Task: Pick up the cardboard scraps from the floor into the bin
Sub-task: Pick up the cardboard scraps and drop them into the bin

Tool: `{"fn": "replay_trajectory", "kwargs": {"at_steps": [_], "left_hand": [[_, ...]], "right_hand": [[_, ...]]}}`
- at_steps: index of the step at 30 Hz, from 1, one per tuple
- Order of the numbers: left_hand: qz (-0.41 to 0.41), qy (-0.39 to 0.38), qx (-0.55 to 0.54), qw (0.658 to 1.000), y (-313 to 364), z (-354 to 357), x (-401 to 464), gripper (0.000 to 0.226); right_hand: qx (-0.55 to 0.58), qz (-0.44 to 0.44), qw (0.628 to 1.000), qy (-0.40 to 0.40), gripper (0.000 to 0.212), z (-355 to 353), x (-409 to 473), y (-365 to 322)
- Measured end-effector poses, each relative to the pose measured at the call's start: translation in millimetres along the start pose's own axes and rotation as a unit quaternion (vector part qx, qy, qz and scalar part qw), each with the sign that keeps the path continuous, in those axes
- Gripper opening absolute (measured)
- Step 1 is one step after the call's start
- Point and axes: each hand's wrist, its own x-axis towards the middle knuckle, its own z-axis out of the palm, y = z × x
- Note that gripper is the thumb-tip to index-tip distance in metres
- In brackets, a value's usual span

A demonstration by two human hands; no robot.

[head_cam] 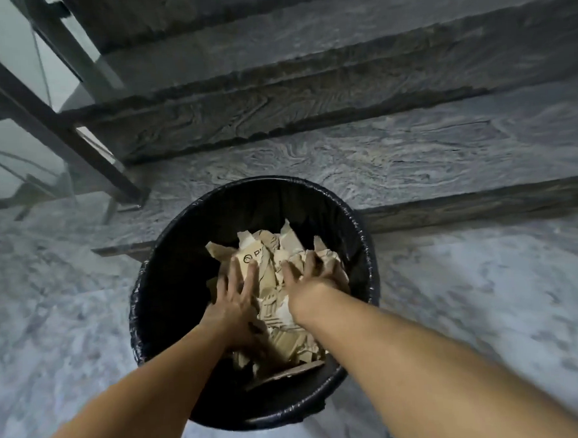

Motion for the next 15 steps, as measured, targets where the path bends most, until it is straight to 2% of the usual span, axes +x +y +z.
{"fn": "replay_trajectory", "kwargs": {"at_steps": [4,8,10,15], "left_hand": [[-0.016,-0.027,0.001,0.999,7,0,4,0.139],[-0.007,-0.053,0.03,0.998,8,-14,8,0.148],[0.016,-0.063,0.052,0.997,4,-23,7,0.147],[0.1,-0.089,0.094,0.986,-20,-47,1,0.143]], "right_hand": [[0.026,-0.013,0.998,-0.05,0.103,0,3,6],[0.091,-0.011,0.995,-0.044,0.106,-5,8,9],[0.098,-0.003,0.995,-0.02,0.101,-11,7,9],[0.077,0.036,0.996,0.013,0.11,-24,-13,8]]}}
